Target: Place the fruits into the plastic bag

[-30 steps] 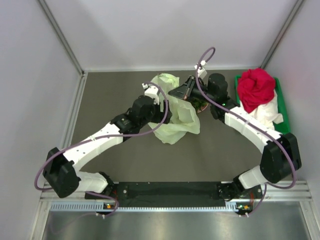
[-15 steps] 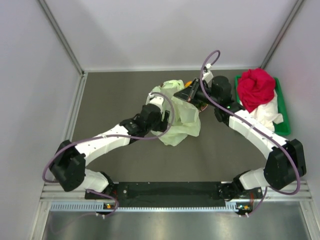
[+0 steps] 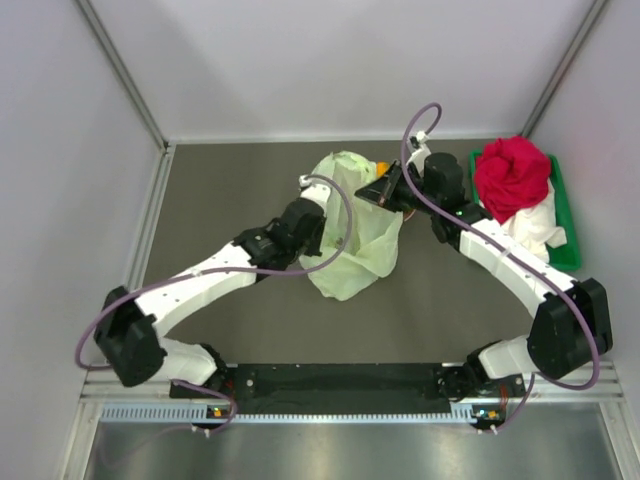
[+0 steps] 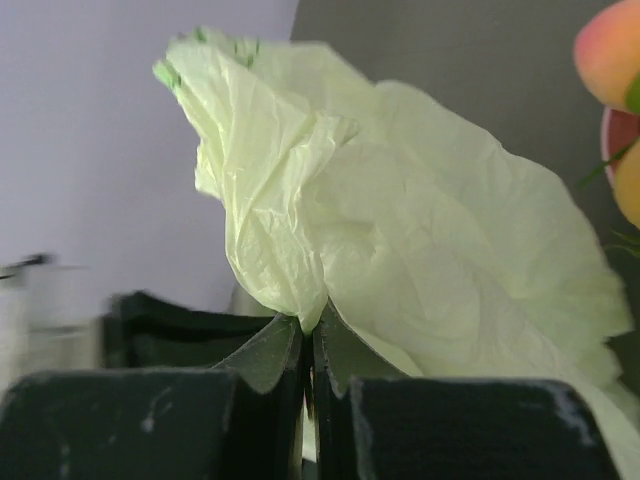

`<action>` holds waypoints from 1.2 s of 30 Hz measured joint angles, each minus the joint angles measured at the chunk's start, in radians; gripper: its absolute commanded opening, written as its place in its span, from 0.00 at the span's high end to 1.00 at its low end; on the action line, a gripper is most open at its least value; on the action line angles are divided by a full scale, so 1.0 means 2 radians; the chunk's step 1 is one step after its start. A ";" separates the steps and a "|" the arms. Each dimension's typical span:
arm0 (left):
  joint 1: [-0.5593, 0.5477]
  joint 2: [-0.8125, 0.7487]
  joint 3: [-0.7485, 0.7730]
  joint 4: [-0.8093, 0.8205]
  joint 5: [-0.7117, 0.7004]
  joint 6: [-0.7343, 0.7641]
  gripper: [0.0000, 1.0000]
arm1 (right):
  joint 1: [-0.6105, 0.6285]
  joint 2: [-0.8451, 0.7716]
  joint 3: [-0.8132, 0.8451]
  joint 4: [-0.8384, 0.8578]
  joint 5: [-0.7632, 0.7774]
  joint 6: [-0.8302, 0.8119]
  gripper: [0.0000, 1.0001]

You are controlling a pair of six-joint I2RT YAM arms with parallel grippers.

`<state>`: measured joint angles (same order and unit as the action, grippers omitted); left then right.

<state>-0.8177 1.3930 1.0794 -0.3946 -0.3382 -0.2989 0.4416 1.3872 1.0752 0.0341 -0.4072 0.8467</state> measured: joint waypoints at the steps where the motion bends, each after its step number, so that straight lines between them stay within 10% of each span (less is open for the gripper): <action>1: 0.000 -0.019 0.007 -0.001 0.002 0.002 0.87 | -0.003 0.000 0.000 -0.008 0.005 -0.001 1.00; 23: 0.199 -0.201 -0.026 0.126 0.219 -0.132 1.00 | -0.023 0.009 -0.015 -0.183 0.132 -0.100 0.99; 29: 0.247 -0.157 -0.058 0.166 0.345 -0.157 1.00 | -0.024 0.008 -0.026 -0.190 0.096 -0.152 0.35; 36: 0.247 -0.093 -0.057 0.116 0.390 -0.094 1.00 | -0.024 -0.117 -0.017 -0.253 0.077 -0.212 0.30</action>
<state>-0.3241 1.2072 0.9661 -0.1635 0.4419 -0.4870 0.3943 1.1522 1.0420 -0.4721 -0.2527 0.4217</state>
